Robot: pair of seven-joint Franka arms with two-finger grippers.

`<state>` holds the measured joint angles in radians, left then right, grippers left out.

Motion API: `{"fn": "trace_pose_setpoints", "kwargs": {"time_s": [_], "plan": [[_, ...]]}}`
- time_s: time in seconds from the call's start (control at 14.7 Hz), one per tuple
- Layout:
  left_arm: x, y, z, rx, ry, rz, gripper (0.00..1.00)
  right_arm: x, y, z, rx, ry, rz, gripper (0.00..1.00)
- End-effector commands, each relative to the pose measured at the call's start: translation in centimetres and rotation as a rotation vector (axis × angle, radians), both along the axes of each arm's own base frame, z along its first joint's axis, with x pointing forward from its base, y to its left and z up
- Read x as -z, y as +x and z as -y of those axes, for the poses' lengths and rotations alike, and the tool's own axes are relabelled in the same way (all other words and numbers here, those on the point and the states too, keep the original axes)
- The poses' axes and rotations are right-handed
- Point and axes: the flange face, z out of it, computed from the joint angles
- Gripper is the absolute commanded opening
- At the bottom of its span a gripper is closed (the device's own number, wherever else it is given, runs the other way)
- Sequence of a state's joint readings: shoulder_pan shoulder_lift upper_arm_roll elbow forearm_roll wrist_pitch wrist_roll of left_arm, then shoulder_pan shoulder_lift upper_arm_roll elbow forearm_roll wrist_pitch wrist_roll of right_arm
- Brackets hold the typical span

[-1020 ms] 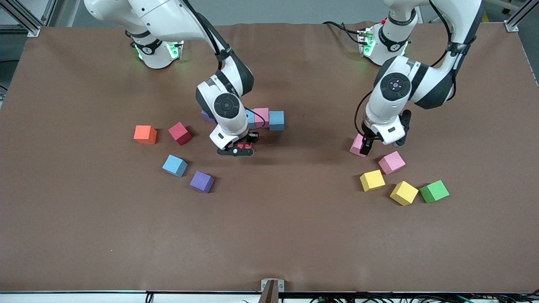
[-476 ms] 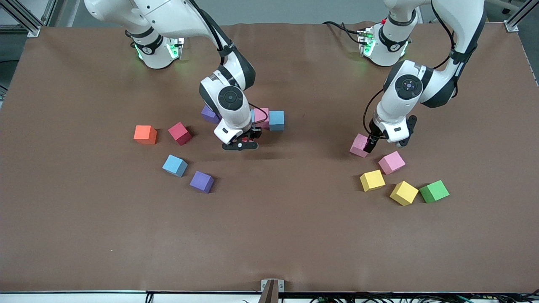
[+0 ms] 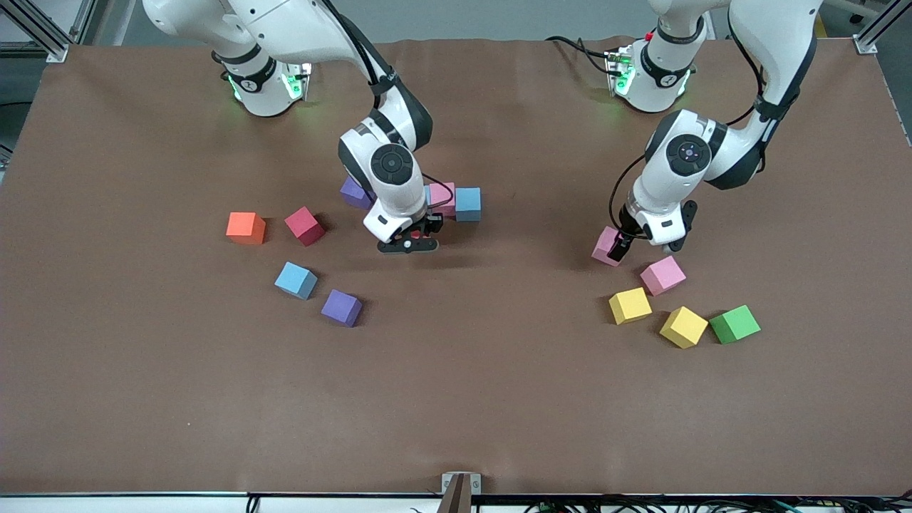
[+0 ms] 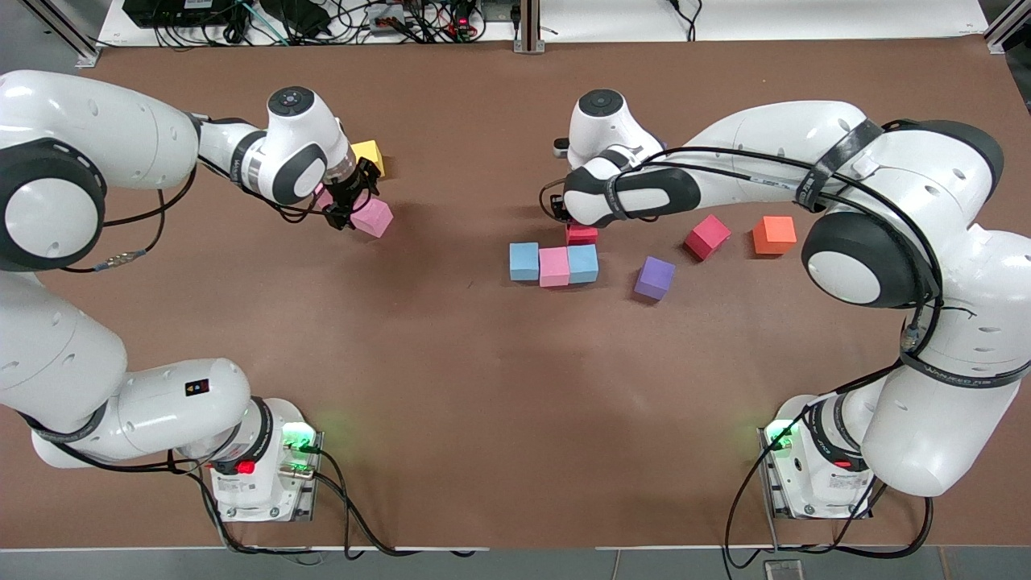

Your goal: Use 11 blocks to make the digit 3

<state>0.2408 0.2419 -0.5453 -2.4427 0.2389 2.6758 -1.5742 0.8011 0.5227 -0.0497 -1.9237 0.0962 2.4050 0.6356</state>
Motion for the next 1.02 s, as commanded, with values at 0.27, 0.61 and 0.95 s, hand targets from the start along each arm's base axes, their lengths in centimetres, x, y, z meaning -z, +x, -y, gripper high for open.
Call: {"fn": "trace_pose_setpoints", "kwargs": {"time_s": [0.27, 0.61, 0.95], "plan": [[1.1, 0.8, 0.4, -0.011, -0.022, -0.010, 1.00, 0.2, -2.2, -0.1, -0.032, -0.012, -0.010, 0.00], [1.7, 0.6, 0.6, 0.015, -0.015, -0.016, 1.00, 0.6, -2.6, 0.1, -0.026, -0.021, -0.019, 0.01], [1.8, 0.8, 0.7, 0.018, -0.017, -0.016, 0.76, 0.8, -2.7, 0.2, -0.009, -0.022, -0.025, 0.01]]}}
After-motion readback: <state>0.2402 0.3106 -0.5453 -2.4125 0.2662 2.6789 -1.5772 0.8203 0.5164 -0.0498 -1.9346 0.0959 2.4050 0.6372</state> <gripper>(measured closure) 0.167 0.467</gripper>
